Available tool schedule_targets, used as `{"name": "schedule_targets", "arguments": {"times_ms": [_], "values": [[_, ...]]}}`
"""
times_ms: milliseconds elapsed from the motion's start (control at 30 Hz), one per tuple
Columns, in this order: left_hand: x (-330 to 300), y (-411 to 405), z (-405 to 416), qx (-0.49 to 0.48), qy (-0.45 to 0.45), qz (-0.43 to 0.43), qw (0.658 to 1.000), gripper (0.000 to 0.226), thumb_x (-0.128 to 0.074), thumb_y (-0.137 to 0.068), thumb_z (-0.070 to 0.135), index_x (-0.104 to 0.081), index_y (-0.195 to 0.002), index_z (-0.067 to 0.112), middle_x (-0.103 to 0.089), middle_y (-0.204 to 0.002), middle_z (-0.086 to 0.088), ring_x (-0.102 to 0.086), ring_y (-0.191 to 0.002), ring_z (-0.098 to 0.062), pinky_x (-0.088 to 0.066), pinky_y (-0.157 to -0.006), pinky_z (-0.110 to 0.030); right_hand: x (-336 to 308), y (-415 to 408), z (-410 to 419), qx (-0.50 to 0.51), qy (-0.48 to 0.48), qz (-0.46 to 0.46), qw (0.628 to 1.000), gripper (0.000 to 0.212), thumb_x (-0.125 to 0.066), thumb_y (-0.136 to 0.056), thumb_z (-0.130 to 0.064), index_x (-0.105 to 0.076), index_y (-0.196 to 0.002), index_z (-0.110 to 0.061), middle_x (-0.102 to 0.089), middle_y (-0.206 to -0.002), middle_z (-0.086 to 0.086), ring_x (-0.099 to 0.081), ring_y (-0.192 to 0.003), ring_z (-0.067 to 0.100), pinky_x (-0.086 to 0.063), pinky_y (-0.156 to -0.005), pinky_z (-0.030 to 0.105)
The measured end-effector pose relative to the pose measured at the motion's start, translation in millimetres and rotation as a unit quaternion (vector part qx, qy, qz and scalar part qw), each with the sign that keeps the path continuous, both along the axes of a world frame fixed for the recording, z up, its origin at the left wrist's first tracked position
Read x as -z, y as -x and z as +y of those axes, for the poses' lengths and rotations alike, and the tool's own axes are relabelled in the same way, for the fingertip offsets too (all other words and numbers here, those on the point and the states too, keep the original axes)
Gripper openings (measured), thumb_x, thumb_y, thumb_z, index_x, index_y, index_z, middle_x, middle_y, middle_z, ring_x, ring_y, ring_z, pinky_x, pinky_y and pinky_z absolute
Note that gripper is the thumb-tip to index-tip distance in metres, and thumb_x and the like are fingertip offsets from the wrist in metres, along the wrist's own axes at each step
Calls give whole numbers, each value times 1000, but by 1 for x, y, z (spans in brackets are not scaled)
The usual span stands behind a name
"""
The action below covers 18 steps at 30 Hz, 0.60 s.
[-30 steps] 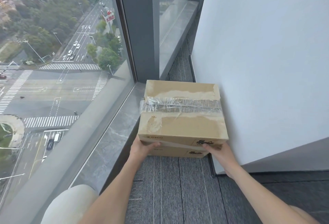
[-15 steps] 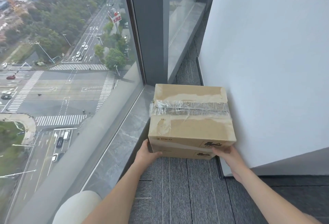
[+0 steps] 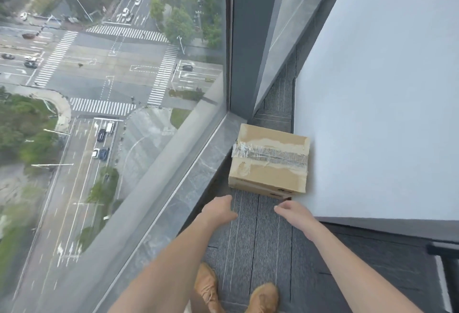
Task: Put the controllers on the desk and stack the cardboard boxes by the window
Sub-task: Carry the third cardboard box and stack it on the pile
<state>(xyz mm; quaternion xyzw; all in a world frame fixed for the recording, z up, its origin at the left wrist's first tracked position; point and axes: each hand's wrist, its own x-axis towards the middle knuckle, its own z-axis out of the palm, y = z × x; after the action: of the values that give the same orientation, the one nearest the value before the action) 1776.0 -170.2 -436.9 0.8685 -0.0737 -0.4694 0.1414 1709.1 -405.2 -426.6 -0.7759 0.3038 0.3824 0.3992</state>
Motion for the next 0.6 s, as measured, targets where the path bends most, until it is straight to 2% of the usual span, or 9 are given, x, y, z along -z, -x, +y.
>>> {"name": "schedule_targets", "arguments": {"times_ms": [100,267,433,600], "values": [[-81,13,11,-3,3,-2,1000,44,-60,-92,34,-54,-129,10,-64,-121,-9,-62,-106,-26,-54,-87,-39,-90,-1,23,-75,9,8,997,44,-54,-100,-46,-61,-132,-18,-60,-137,0,-56,-123,20,-44,-103,34],[-198,29,28,-53,19,-6,998,49,-60,-93,35,-53,-135,11,-59,-133,-9,-58,-119,-28,-50,-97,-41,-224,-2,57,-148,23,-21,988,44,-52,-102,-43,-59,-136,-18,-58,-141,-1,-55,-128,19,-43,-102,31],[-274,58,48,-143,22,-34,989,44,-64,-91,33,-57,-126,8,-63,-127,-11,-60,-115,-28,-50,-91,-38,-299,-3,89,-235,27,-74,969,40,-51,-102,-40,-60,-134,-17,-61,-138,1,-55,-128,19,-42,-100,31],[-325,123,81,-281,4,-78,957,47,-60,-91,34,-56,-132,13,-60,-134,-10,-57,-122,-29,-49,-98,-35,-332,11,131,-356,14,-122,926,39,-53,-100,-38,-62,-130,-16,-64,-130,4,-59,-115,19,-43,-88,28]]}}
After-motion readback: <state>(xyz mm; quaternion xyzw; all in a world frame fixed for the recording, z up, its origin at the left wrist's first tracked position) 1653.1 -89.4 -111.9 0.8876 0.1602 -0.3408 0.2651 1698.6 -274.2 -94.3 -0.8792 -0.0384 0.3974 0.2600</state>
